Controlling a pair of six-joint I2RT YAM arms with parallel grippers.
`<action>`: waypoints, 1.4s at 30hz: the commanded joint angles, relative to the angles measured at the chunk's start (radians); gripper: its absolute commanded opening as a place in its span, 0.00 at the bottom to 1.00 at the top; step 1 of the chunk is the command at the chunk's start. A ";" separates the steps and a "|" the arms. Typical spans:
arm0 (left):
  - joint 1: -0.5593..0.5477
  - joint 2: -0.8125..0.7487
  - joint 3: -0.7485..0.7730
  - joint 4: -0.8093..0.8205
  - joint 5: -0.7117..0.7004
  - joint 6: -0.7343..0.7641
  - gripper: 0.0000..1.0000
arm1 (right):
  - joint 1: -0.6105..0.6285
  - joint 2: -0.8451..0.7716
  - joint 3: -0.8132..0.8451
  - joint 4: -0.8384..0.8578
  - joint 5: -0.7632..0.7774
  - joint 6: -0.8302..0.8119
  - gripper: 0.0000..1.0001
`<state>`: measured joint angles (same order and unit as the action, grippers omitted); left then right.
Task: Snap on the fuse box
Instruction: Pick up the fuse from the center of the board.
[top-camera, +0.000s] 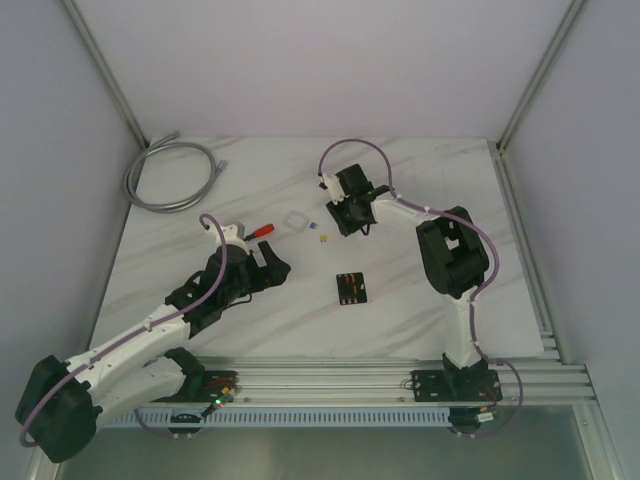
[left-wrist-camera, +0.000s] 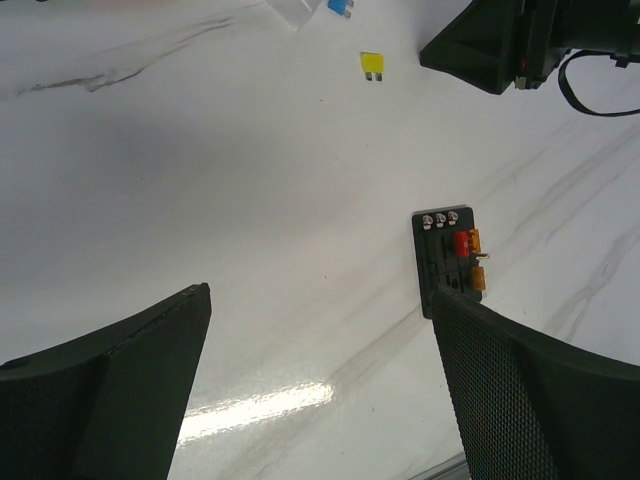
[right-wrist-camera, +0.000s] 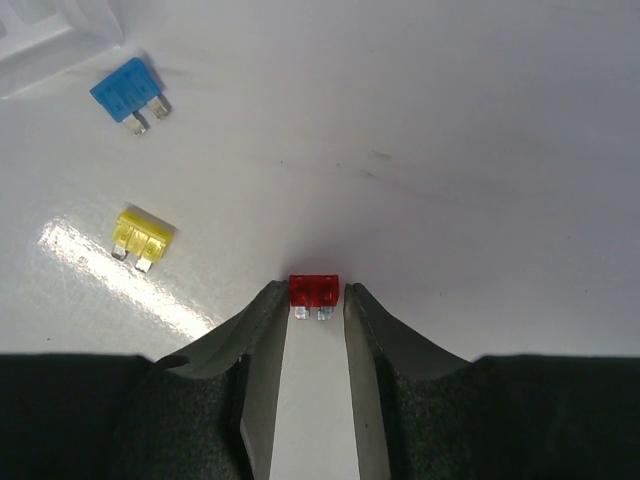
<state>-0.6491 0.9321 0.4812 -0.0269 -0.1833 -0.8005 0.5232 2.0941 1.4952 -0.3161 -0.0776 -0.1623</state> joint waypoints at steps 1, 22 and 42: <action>0.005 -0.008 0.022 -0.020 0.012 0.001 1.00 | 0.000 0.050 0.026 -0.038 0.010 -0.019 0.35; 0.008 -0.004 0.020 -0.020 0.015 0.000 1.00 | 0.012 0.081 0.044 -0.073 0.107 0.081 0.38; 0.008 -0.015 0.015 -0.020 0.020 -0.006 1.00 | 0.014 0.127 0.078 -0.141 0.152 0.283 0.35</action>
<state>-0.6472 0.9321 0.4812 -0.0307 -0.1726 -0.8005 0.5327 2.1498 1.5822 -0.3546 0.0467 0.0841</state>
